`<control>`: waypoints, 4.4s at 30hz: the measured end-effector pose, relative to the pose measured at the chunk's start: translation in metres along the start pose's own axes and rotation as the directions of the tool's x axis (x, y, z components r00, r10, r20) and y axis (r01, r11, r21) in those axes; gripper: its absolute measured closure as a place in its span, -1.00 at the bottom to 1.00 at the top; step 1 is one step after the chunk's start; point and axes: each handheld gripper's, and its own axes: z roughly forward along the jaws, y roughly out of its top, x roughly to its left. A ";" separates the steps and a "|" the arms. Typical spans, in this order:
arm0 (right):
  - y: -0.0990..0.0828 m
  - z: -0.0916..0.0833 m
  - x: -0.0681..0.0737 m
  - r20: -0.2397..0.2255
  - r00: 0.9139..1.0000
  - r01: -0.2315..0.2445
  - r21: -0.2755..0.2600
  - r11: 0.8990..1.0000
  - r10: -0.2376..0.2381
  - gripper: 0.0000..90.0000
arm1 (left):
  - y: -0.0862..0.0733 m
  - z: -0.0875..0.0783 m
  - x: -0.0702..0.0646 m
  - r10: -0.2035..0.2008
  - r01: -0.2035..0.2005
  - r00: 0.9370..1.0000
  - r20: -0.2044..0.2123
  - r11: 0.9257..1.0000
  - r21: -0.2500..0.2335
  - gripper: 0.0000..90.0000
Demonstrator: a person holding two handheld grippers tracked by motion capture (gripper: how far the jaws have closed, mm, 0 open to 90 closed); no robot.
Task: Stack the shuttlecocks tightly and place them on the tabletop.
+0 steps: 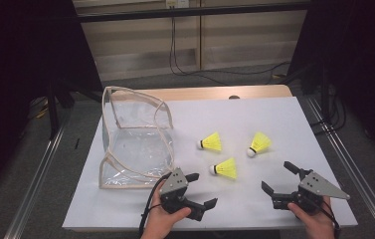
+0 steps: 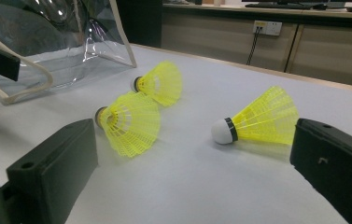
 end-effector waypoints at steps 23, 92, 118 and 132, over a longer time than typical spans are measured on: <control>0.005 0.012 0.006 -0.026 1.000 0.017 0.026 1.000 -0.016 -0.99 | -0.016 -0.041 0.007 0.046 -0.046 0.999 0.012 0.999 0.005 -0.89; 0.016 0.097 0.041 -0.274 0.956 -0.030 0.255 0.966 0.102 0.13 | -0.053 -0.148 0.068 -0.036 0.018 0.962 -0.271 0.997 -0.069 -0.93; 0.017 0.108 0.039 -0.363 0.912 -0.058 0.350 0.935 0.192 0.98 | -0.053 -0.149 0.070 -0.058 0.033 0.960 -0.273 0.995 -0.095 -0.94; 0.028 0.106 0.032 -0.345 0.920 -0.077 0.309 0.948 0.187 0.99 | -0.053 -0.147 0.070 -0.048 0.026 0.962 -0.268 0.996 -0.084 -0.93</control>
